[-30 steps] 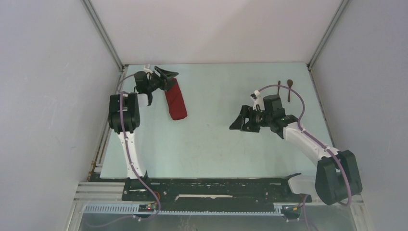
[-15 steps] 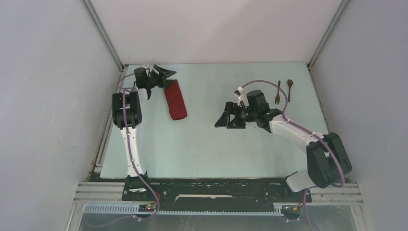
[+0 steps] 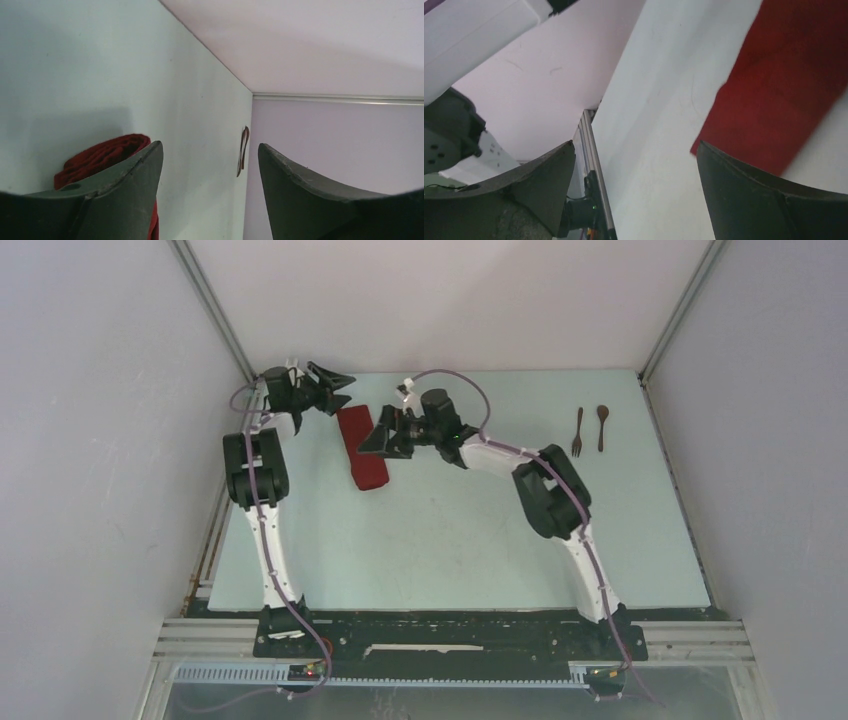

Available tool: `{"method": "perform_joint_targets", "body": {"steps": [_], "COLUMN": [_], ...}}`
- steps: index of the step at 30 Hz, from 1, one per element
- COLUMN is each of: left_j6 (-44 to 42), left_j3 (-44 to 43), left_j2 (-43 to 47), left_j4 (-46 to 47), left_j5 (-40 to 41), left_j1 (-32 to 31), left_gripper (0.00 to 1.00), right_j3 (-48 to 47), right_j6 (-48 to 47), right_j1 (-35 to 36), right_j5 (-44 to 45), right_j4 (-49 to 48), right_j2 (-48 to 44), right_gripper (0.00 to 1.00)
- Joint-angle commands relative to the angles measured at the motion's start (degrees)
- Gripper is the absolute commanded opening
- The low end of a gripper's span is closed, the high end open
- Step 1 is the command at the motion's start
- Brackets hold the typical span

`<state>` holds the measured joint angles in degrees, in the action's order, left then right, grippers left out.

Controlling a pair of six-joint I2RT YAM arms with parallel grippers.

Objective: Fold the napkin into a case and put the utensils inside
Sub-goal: Smooth out the smaller rectangle-folded napkin at the center of the board.

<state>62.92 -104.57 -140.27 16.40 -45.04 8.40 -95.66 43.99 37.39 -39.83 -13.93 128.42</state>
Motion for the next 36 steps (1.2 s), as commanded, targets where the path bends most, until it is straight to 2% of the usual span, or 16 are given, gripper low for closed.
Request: {"method": "perform_joint_targets", "body": {"steps": [1, 4, 9, 12, 16, 20, 23, 29, 33, 36], "left_j6": [1.40, -0.22, 2.61, 2.31, -0.46, -0.45, -0.03, -1.33, -3.24, -7.22], "left_j3": [3.65, 3.36, 1.88, 2.49, -1.46, -3.61, -3.81, -5.77, -6.41, -6.76], "left_j2": [5.13, 3.87, -1.79, -1.95, -3.90, -5.36, -5.00, -3.52, 0.94, 7.16], "left_j4": [3.70, 1.15, 0.68, -0.28, -6.57, -8.44, -8.09, -9.31, -10.69, -14.91], "left_j5": [-2.77, -2.02, -1.87, 0.42, 0.62, -0.02, 0.21, -0.27, -0.19, 0.65], "left_j1": [-0.16, 0.09, 0.38, 1.08, 1.15, 1.40, 1.37, 1.38, 1.40, 1.27], "left_gripper": [0.74, 0.74, 0.73, 0.72, 0.72, 0.71, 0.71, 0.71, 0.72, 0.72], "right_j3": [-13.21, -16.71, -16.07, -15.23, -16.33, -18.18, -19.64, -20.78, -21.24, -22.74], "right_j6": [6.06, 8.34, 10.36, 10.50, 8.35, 1.49, 1.88, 7.32, 7.30, 4.81], "right_j1": [1.71, 2.82, 3.73, 4.33, 4.37, 4.91, 5.08, 5.38, 5.86, 5.54], "right_j5": [-3.90, -5.32, -6.52, -6.73, -6.31, -4.46, -4.94, -6.02, -5.92, -5.69], "right_j4": [-4.81, -6.67, -10.60, -11.92, -8.05, -0.05, 0.44, -4.02, -3.35, 2.27], "right_j2": [11.52, 15.61, 18.66, 20.29, 21.48, 15.27, 14.12, 20.95, 22.80, 19.67], "right_gripper": [0.97, 0.94, 0.90, 0.88, 0.86, 0.90, 0.92, 0.92, 0.92, 0.93]}}
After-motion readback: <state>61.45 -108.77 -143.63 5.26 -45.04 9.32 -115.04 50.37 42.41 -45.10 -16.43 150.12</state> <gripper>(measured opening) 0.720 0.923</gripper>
